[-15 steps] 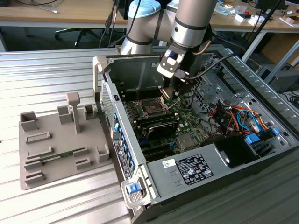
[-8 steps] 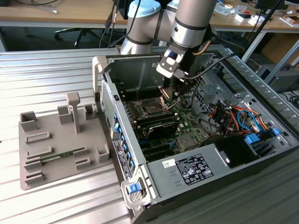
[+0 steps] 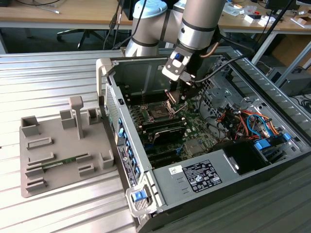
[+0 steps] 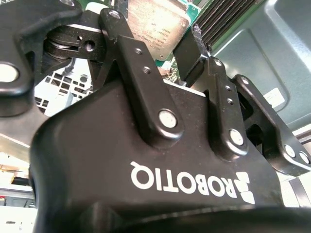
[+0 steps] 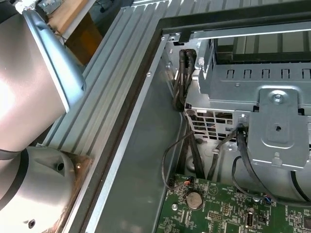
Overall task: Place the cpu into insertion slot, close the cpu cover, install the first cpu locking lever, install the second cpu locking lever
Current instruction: 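Place the cpu into insertion slot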
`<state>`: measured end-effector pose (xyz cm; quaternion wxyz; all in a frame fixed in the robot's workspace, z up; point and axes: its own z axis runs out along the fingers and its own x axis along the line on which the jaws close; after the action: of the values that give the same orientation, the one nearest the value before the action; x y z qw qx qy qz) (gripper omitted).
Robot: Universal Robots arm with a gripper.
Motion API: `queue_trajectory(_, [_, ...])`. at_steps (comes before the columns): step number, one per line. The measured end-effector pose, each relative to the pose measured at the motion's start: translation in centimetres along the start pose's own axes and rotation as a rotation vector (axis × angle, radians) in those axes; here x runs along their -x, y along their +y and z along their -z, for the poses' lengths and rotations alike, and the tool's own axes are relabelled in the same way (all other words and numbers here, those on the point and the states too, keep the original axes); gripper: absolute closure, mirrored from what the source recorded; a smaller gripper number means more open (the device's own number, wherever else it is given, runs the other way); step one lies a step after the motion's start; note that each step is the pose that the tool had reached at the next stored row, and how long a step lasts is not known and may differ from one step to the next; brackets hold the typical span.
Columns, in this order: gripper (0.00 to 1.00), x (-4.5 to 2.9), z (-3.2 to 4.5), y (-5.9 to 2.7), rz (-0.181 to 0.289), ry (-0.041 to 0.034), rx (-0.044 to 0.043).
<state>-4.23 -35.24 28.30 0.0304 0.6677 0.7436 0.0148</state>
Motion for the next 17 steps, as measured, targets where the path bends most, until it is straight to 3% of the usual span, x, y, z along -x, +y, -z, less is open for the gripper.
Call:
queue_trajectory(13, [0.46, 0.00, -0.05, 0.00, -0.031, -0.0019, -0.0008])
queue_trajectory(17, [0.46, 0.00, -0.16, -0.01, -0.109, -0.0069, -0.0028])
